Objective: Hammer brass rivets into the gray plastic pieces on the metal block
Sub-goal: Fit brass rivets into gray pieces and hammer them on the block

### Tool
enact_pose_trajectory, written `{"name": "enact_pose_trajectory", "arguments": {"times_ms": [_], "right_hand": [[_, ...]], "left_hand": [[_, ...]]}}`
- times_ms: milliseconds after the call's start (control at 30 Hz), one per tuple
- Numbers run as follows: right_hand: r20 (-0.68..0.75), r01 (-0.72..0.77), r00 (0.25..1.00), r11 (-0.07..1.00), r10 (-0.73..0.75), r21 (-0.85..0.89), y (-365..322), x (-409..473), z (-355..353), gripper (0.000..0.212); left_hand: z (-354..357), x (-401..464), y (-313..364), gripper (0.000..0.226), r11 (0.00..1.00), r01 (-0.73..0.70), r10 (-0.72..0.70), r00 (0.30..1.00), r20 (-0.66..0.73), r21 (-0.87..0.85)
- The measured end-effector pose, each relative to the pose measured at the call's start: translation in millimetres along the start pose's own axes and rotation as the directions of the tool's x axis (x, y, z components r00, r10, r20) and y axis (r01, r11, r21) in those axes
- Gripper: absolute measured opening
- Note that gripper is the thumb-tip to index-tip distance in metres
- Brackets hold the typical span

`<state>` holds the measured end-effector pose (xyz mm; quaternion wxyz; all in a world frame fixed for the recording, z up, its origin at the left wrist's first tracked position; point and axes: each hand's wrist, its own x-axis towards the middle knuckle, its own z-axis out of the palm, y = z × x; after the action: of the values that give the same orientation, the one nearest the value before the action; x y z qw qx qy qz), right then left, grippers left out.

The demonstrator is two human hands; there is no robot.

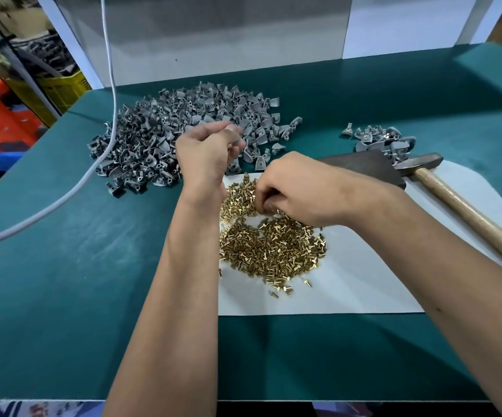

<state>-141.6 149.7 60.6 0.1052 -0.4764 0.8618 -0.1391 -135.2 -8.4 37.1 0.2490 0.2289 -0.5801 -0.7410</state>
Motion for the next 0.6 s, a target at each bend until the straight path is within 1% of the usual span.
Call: {"name": "enact_pose_trajectory", "arguments": {"times_ms": [100,233,267,333,400,467,533,600], "right_hand": [[-0.040,0.000,0.999,0.999,0.001,0.040,-0.1,-1.7,-0.7,0.019],[-0.131,0.042,0.991,0.996,-0.031,0.075,1.3,-6.6,-4.2,0.018],[-0.170,0.053,0.985,0.995,-0.038,0.083,3.2,-8.8,-5.4,0.018],[-0.289,0.062,0.957,0.991,-0.026,0.117,10.9,-16.1,-7.6,0.016],[-0.424,0.053,0.905,0.973,0.048,0.224,23.6,-27.7,-7.6,0.017],[-0.514,0.071,0.843,0.915,0.158,0.397,38.3,-41.6,-5.9,0.021],[-0.605,0.120,0.760,0.865,0.236,0.488,52.5,-54.6,-5.2,0.021],[-0.666,0.152,0.666,0.813,0.335,0.562,64.0,-63.9,-6.1,0.014]], "left_hand": [[1.1,-0.9,-0.1,0.016,1.000,-0.003,0.004,0.999,0.036,-0.007],[2.9,-4.6,-0.3,0.009,0.998,0.010,-0.003,0.995,0.101,-0.063],[3.9,-5.8,0.0,0.008,0.997,0.019,-0.009,0.993,0.121,-0.080],[7.4,-9.5,0.7,0.007,0.993,0.045,-0.024,0.982,0.189,-0.107],[13.9,-15.5,1.6,0.009,0.988,0.083,-0.042,0.956,0.290,-0.129],[23.8,-23.6,0.9,0.014,0.981,0.117,-0.048,0.918,0.394,-0.155],[35.1,-32.5,-1.9,0.017,0.972,0.150,-0.045,0.873,0.485,-0.179],[44.3,-40.7,-6.1,0.020,0.965,0.177,-0.041,0.832,0.554,-0.193]]}}
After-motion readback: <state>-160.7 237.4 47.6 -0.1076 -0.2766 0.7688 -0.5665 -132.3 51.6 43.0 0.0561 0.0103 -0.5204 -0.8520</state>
